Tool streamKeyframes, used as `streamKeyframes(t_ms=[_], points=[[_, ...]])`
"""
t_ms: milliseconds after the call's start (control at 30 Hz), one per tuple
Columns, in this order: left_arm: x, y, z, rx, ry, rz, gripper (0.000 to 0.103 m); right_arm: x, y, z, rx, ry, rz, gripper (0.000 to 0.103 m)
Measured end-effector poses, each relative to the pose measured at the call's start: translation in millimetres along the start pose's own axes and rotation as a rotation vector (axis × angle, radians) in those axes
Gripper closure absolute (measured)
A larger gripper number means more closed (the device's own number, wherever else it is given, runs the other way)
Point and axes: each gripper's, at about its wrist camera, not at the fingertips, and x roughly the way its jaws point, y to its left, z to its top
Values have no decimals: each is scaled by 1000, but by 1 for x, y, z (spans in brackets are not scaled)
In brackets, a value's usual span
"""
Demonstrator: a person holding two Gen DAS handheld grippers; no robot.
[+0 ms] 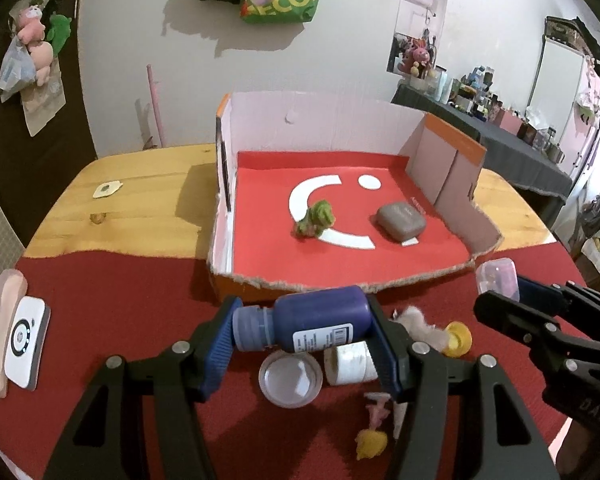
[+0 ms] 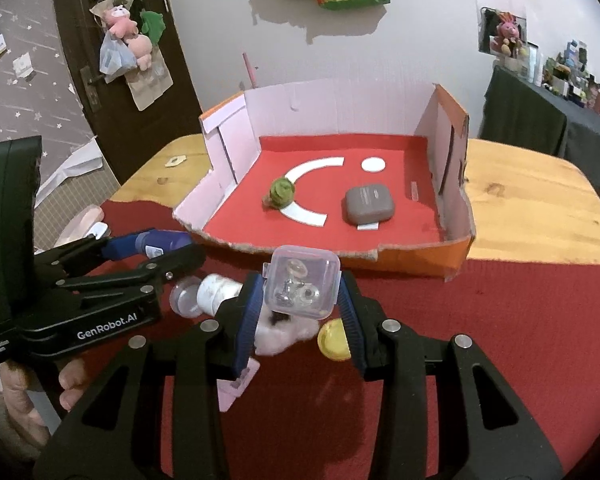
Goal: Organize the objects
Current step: 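Carry the navy bottle and clear plastic box into the cardboard box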
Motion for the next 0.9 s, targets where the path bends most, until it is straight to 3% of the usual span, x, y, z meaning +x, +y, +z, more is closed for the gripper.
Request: streamKeyframes(t_ms=[233,900], points=[[4,0,19,4,6,-18,40,7,-7,23,18,25,52,66],[44,-3,57,33,80,-56,40,47,-33,54,33,121,28,66]])
